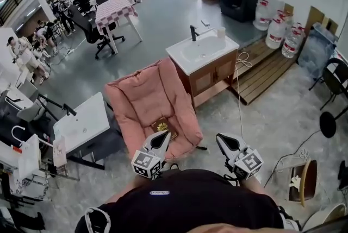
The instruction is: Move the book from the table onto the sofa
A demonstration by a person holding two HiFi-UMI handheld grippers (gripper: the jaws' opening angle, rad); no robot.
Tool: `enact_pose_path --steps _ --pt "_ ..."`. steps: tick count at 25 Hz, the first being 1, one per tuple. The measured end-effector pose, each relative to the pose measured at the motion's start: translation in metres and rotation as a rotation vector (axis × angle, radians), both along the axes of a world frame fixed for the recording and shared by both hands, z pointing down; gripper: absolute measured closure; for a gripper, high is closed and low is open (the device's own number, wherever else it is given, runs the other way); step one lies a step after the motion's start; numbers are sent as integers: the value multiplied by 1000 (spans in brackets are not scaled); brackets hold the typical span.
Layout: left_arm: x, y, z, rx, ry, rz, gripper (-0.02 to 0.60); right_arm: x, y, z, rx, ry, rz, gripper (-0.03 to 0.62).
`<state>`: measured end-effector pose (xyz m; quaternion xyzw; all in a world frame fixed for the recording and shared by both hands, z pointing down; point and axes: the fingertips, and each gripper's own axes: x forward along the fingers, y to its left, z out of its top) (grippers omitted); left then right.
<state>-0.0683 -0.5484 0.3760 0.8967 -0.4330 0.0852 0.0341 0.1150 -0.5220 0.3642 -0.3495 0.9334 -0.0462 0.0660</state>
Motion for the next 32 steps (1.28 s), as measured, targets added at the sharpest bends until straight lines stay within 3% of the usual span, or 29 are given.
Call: enact_pose_path --steps 7,11,16,21,27,32 --pt "41 -16 -27 100 32 188 578 35 2 -30 44 -23 192 563" --pt "56 -13 -41 137 41 324 578 29 13 -46 2 -61 289 563" --pt "64 -14 -73 182 63 453 578 3 9 -75 108 -5 285 563" --pt "78 11 -76 113 83 601 578 -16 35 -90 88 -24 335 563" --pt "71 17 -56 30 94 659 578 -34 35 -76 33 -10 357 563" --pt "70 35 -45 30 124 765 578 -57 40 -76 59 -17 261 563"
